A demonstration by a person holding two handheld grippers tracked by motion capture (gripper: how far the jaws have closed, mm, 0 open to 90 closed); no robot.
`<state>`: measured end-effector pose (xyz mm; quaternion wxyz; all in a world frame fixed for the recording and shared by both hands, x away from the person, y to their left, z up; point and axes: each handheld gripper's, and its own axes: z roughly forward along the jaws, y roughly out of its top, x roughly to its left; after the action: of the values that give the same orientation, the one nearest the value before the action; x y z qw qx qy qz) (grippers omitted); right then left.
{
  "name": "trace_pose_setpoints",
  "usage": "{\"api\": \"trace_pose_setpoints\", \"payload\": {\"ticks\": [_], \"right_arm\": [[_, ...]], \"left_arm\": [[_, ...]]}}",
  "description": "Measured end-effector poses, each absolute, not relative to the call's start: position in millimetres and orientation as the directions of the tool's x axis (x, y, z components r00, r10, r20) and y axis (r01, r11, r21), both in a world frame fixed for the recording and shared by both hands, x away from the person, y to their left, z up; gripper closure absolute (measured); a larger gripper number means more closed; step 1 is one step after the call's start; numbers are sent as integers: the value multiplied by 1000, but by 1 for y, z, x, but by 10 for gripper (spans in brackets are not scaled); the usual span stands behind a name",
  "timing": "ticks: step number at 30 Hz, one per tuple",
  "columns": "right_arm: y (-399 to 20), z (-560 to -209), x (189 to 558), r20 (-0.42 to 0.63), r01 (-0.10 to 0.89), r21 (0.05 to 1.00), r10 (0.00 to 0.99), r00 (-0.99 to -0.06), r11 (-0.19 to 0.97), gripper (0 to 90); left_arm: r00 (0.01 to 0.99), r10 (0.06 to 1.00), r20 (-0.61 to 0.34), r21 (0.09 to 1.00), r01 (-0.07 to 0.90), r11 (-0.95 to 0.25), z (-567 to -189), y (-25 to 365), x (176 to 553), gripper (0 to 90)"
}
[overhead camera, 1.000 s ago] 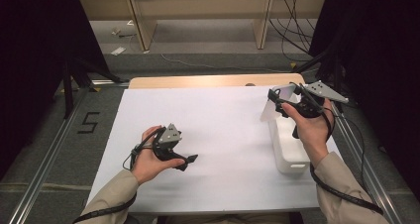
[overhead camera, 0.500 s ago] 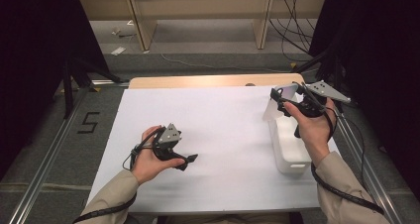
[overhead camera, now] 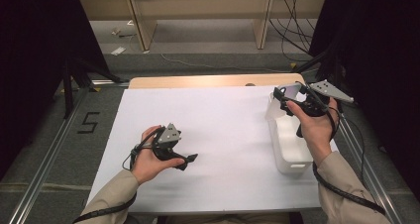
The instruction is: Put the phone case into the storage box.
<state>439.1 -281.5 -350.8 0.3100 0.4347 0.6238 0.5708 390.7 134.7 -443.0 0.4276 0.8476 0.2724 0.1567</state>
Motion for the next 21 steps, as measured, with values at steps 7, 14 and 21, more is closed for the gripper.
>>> {"api": "trace_pose_setpoints", "payload": {"ticks": [7,14,21], "right_arm": [[-284,-351,440,114,191,981,900,-422,-35,182],[-287,-351,440,116,190,981,904,-412,-39,182],[-290,-351,441,116,188,981,908,-403,-42,182]], "left_arm": [[803,595,35,809,327,-489,-443,135,391,6],[802,596,34,810,327,-486,-443,135,391,7],[803,596,34,810,327,-487,-443,135,391,7]]}}
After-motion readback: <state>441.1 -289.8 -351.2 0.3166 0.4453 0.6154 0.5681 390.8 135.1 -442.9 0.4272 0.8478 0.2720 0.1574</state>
